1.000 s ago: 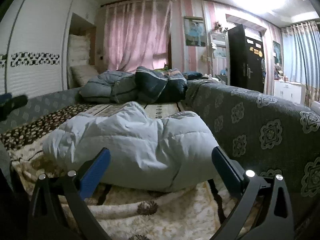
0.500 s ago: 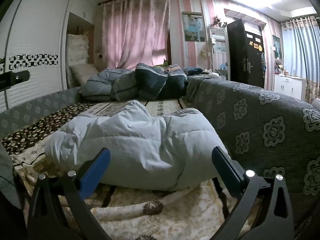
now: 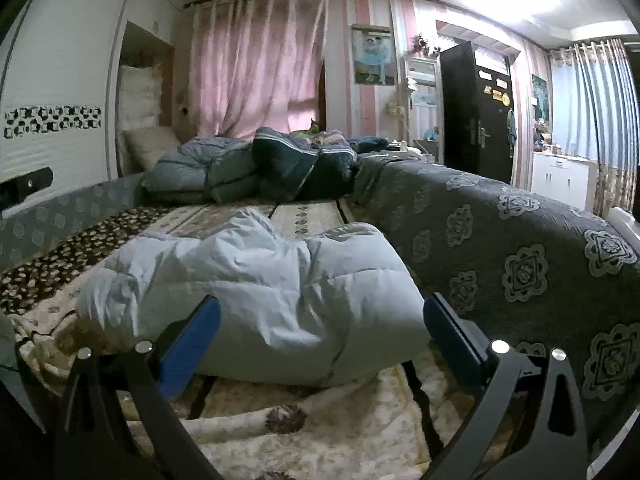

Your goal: Fold large clothes

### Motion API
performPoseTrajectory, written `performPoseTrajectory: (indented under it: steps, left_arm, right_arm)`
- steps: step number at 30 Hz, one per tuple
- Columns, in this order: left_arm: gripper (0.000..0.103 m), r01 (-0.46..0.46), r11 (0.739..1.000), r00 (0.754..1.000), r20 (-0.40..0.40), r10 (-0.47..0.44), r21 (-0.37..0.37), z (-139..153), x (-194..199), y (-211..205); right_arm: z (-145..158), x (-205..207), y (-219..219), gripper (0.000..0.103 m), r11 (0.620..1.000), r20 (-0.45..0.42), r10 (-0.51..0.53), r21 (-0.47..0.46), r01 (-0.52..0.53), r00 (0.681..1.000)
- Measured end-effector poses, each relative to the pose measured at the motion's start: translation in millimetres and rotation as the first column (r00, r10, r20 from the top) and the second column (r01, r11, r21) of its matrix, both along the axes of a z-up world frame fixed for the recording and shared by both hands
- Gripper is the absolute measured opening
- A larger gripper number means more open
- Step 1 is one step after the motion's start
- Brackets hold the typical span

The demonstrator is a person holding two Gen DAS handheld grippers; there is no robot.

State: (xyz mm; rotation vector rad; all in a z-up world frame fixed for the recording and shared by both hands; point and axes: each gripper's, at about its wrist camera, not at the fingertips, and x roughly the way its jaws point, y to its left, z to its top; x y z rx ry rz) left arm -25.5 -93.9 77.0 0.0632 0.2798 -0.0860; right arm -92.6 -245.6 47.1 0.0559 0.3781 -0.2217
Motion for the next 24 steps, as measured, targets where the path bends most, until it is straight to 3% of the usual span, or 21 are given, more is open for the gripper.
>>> performPoseTrajectory:
  steps: [3,11,24]
  left_arm:
    - [0.100,-0.031,0.999,0.998,-0.060,0.030,-0.016,-10,13,3]
    - [0.100,-0.037,0.999,0.997,-0.069,0.036,-0.014,-28,19,7]
    - [0.100,-0.064,0.996,0.988,-0.147,0.055,-0.056,-41,16,28]
  right_arm:
    - [-1,11,2,0.101,0.999,-0.033,0.035,0.017,-0.035,0.999]
    - [9,17,5,0.101,0.998,-0.056,0.055,0.024,-0.054,0.997]
    - [44,19,33,0.101,0.998,-0.105,0.030,-0.054,-0.036,0.994]
